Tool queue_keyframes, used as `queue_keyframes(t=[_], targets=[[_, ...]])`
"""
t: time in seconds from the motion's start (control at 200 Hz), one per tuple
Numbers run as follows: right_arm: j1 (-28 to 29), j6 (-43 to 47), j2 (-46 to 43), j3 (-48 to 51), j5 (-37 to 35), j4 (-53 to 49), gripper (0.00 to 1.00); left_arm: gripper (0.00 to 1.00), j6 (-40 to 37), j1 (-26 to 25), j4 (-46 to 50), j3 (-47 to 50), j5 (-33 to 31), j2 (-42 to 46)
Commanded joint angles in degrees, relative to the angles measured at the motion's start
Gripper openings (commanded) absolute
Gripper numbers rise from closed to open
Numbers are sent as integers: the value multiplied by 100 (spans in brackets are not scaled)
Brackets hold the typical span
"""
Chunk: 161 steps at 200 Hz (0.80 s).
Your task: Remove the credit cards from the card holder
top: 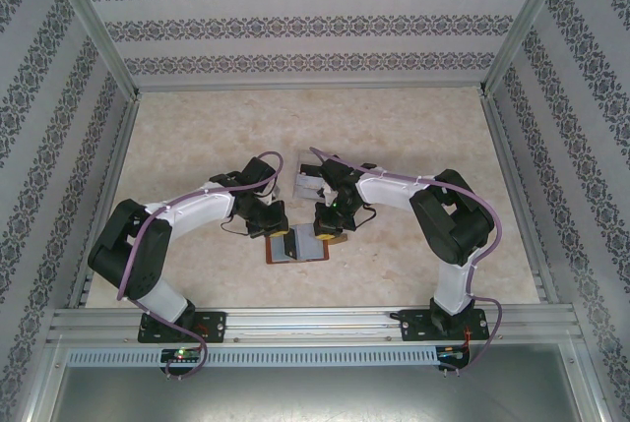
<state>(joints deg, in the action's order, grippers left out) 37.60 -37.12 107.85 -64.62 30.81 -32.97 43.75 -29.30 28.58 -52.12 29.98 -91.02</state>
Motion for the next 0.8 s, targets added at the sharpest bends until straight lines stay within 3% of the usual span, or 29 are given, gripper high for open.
queue_keyframes(t=[0.0,0.215,0.799], targets=[[-1,64,202,54,-277,-99,8,5,-57,-61,69,-16,-41,-39],[-8,40,19,87,-369,-197,24,4,-134,-62,226,-97,-246,77],[-181,79,-619,125,-637,-499,28,0,-998,-42,1240,-1002,-770,-2]])
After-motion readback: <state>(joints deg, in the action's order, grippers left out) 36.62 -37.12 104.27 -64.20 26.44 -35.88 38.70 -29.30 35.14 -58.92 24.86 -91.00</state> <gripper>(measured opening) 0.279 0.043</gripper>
